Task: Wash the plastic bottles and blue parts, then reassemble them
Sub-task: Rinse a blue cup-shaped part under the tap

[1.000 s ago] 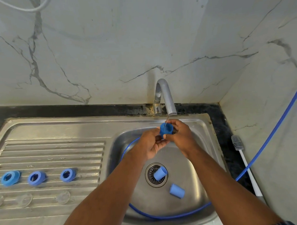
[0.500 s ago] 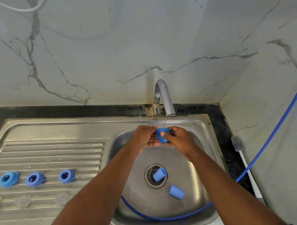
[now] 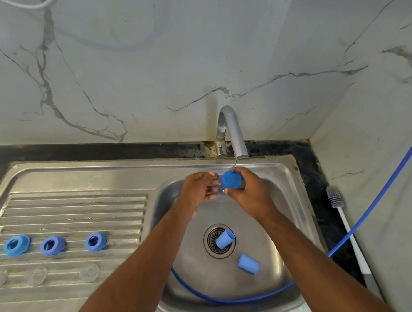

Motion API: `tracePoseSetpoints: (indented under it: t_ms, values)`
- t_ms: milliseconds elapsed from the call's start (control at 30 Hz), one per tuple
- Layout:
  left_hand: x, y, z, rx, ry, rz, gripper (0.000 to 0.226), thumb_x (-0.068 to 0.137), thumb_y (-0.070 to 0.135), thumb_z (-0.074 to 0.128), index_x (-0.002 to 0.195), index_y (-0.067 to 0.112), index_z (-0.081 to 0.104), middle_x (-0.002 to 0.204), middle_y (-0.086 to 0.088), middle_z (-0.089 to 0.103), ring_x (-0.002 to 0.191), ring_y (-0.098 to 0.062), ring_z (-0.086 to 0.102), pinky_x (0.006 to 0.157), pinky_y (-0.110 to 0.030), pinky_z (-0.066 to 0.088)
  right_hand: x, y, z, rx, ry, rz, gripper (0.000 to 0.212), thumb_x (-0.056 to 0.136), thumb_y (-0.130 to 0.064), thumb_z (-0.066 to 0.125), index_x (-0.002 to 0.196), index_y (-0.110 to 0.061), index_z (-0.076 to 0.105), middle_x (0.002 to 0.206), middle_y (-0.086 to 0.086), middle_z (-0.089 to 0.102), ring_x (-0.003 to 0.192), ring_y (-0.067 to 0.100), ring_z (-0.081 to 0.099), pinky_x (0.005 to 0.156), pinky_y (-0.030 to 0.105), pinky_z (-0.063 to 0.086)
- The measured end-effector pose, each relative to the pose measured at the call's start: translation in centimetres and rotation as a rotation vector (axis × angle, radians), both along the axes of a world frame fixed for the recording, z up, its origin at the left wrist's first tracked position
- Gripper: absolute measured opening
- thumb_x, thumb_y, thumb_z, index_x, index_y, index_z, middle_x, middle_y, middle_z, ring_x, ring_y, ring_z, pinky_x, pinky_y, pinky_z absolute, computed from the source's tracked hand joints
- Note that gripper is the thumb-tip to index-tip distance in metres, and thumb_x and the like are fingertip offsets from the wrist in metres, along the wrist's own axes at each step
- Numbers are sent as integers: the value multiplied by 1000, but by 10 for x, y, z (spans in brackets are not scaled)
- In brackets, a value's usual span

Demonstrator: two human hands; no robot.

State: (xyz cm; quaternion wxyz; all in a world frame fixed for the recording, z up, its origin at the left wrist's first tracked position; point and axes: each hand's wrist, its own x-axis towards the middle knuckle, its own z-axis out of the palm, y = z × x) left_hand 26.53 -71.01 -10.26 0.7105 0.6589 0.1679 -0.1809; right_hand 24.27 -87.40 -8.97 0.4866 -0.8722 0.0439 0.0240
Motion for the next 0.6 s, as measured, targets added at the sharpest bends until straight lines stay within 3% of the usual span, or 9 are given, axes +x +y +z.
tracePoseSetpoints:
  t_ms: [67, 200, 333, 433, 533, 600]
  values:
    - [-1, 3, -2, 7, 26, 43, 21, 102, 29, 59, 109, 13, 72, 101, -8, 76, 88, -19, 72, 78, -30, 61, -2, 6, -1, -22, -111, -67, 51, 81, -13, 82, 125, -23, 61, 110, -12, 65, 100, 0, 62, 81, 8, 47]
    - [-7, 8, -3, 16, 64, 21, 19, 103, 22, 56, 109, 11, 70, 108, -13, 74, 87, -21, 68, 76, -30, 58, -8, 16, -10, -136, 8, -1, 47, 82, -18, 80, 125, -20, 61, 108, -5, 69, 101, 11, 66, 82, 18, 48]
    - [-7, 12, -4, 17, 96, -4, 22, 104, 20, 53, 111, 10, 71, 109, -12, 74, 90, -20, 68, 78, -30, 56, -8, 20, -5, -42, -117, -126, 52, 84, -15, 78, 132, -19, 59, 113, -6, 67, 102, 9, 63, 82, 7, 43]
    - [-10, 10, -5, 30, 105, -41, 21, 105, 23, 53, 111, 14, 71, 109, -10, 75, 96, -22, 71, 83, -32, 59, -12, 20, -6, -86, 3, -70, 50, 83, -13, 77, 130, -19, 60, 108, -6, 66, 105, 14, 65, 83, 17, 45]
    - [-8, 7, -4, -3, 106, -53, 21, 105, 24, 53, 109, 16, 72, 107, -7, 76, 101, -24, 72, 86, -35, 60, -16, 20, -2, -1, -97, -120, 49, 82, -10, 77, 126, -23, 60, 105, -12, 67, 98, 4, 65, 80, 9, 48]
    - [-9, 7, -3, -11, 97, -57, 19, 104, 24, 54, 107, 18, 72, 105, -7, 77, 99, -23, 72, 86, -35, 61, -15, 22, -4, 5, -89, -59, 46, 82, -6, 76, 121, -23, 60, 103, -10, 68, 97, 6, 66, 80, 16, 52]
